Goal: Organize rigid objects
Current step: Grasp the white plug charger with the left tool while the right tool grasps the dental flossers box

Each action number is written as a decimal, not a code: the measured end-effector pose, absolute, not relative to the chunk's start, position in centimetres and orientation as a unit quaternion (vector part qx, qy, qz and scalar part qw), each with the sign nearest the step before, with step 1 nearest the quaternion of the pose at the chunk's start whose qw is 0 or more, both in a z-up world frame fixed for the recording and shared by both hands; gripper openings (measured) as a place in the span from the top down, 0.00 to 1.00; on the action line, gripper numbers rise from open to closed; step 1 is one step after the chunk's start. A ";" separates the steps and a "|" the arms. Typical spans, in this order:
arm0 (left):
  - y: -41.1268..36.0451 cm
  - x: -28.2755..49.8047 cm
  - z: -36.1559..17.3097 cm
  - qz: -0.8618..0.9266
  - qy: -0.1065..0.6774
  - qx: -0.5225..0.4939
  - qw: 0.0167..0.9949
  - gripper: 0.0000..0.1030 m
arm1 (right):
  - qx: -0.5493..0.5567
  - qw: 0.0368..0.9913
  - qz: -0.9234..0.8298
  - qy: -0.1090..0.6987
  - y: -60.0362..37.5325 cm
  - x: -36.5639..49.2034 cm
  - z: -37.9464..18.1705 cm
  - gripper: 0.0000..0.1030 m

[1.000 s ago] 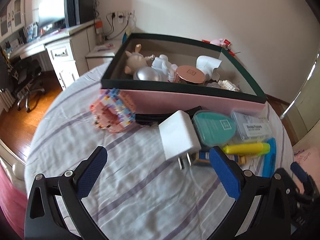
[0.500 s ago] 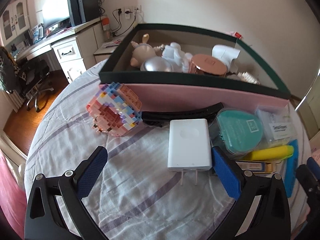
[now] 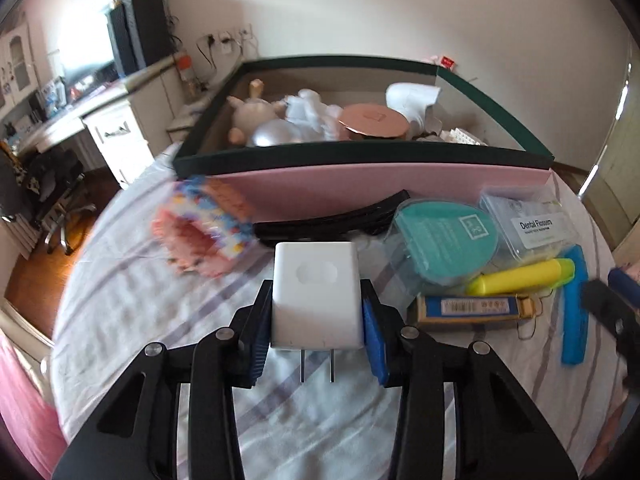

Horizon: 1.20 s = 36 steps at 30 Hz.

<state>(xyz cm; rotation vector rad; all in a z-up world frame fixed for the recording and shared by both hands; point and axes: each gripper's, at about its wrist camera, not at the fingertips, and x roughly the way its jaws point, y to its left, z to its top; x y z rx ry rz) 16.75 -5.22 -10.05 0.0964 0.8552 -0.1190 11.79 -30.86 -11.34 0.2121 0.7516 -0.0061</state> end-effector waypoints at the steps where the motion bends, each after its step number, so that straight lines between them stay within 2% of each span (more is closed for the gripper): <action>1: -5.0 16.4 -9.9 -0.054 0.411 0.050 0.909 0.61 | 0.099 0.925 -0.005 0.366 -30.7 12.0 -11.2 0.00; 10: -1.9 14.6 -10.2 -0.043 0.413 0.036 0.909 0.61 | 0.063 0.923 0.025 0.379 -27.7 16.3 -10.4 0.00; 20: -1.7 15.7 -11.1 -0.050 0.429 0.023 0.902 0.60 | 0.033 0.902 0.011 0.430 -26.7 19.9 -12.9 0.00; 22: -1.6 15.9 -11.1 -0.053 0.428 0.021 0.902 0.60 | 0.029 0.902 0.016 0.430 -26.5 20.1 -13.1 0.08; 23: -1.6 15.9 -11.0 -0.056 0.427 0.018 0.902 0.61 | 0.027 0.902 0.017 0.430 -26.5 20.0 -13.0 0.08; 36: -1.6 11.6 -5.6 -0.077 0.346 0.011 0.935 0.61 | 0.051 0.947 0.032 0.315 -25.1 11.9 -6.4 0.08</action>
